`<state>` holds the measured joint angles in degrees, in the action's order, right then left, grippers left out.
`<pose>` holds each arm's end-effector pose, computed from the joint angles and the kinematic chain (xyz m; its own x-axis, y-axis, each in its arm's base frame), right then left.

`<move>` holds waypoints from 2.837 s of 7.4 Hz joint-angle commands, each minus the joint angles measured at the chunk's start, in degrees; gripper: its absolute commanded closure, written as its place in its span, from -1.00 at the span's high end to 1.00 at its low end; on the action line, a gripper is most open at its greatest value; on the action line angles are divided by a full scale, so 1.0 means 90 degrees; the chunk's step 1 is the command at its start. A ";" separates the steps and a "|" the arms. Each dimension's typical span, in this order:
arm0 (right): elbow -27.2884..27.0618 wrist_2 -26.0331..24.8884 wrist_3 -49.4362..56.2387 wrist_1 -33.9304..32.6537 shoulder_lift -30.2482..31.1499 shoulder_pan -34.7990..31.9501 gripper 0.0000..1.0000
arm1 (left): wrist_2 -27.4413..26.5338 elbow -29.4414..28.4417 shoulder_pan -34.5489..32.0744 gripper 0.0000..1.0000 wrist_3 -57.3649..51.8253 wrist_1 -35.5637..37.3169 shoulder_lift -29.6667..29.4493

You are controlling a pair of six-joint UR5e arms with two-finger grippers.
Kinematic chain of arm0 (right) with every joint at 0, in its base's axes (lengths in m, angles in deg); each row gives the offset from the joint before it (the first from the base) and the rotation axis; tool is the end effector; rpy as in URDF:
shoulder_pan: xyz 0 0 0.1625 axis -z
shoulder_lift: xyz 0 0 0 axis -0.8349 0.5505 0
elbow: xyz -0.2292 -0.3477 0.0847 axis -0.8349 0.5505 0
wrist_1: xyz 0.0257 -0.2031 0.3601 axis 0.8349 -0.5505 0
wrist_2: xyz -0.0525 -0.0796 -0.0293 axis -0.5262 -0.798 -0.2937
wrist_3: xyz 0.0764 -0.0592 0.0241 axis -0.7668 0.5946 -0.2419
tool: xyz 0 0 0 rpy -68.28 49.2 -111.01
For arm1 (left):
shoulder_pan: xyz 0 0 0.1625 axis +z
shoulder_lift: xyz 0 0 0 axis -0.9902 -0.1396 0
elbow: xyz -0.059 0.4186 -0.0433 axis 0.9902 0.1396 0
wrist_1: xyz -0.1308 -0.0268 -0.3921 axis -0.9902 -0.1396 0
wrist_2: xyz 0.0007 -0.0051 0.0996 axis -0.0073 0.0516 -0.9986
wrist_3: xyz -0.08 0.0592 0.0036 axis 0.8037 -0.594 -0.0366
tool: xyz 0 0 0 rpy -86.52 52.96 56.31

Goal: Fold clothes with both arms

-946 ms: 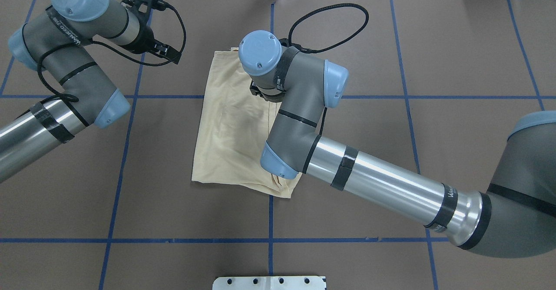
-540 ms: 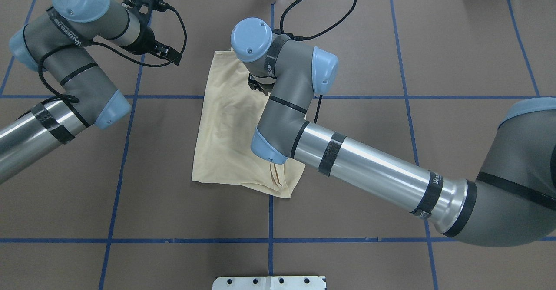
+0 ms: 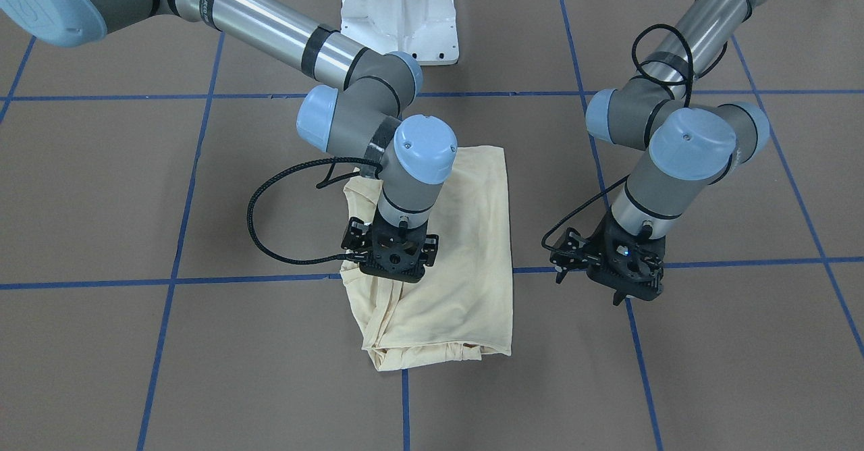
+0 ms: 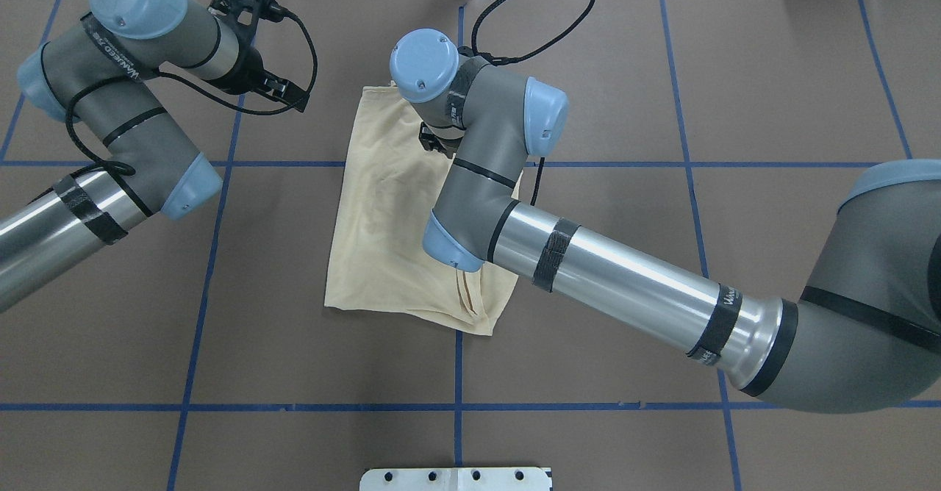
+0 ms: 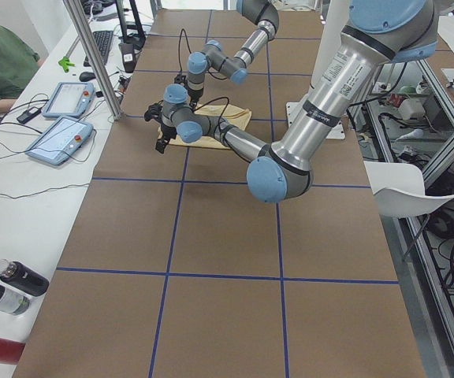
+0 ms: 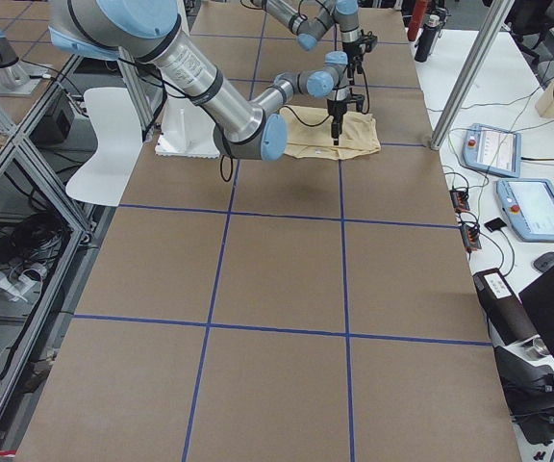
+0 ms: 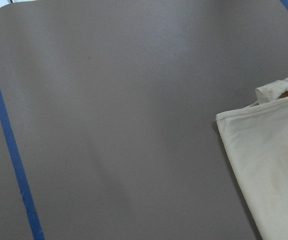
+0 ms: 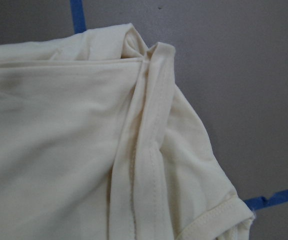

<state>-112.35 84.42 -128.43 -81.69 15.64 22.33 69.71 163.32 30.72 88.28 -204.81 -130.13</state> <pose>-0.6399 -0.5783 0.1902 0.8159 0.1883 0.5467 -0.2478 0.9681 0.0362 0.3884 -0.6315 0.3443 0.6418 0.4201 -0.6416 -0.0488 0.8573 0.5125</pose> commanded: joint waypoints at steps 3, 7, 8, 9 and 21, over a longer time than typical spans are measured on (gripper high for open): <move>0.0212 -0.0022 0.0051 0.0115 -0.0036 0.0009 1.00 | 0.0031 0.0000 0.0012 1.00 0.0000 -0.0010 0.0000; 0.0378 -0.0042 0.0071 0.0330 -0.0046 0.0019 1.00 | 0.0031 0.0000 0.0012 1.00 0.0000 -0.0010 0.0000; 0.0417 -0.0042 0.0177 0.0320 -0.0046 0.0019 1.00 | 0.0031 0.0009 0.0012 1.00 0.0000 -0.0010 0.0000; 0.0456 -0.0042 0.0178 0.0320 -0.0046 0.0028 1.00 | 0.0031 0.0010 0.0012 1.00 0.0000 -0.0010 0.0000; -0.1125 -0.0042 0.2159 -0.1487 0.1018 -0.0322 1.00 | 0.0031 0.0000 0.0012 1.00 -0.0010 -0.0020 0.0000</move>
<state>-120.93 84.05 -110.72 -94.92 23.19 20.14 69.99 163.28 30.82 88.19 -204.95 -130.13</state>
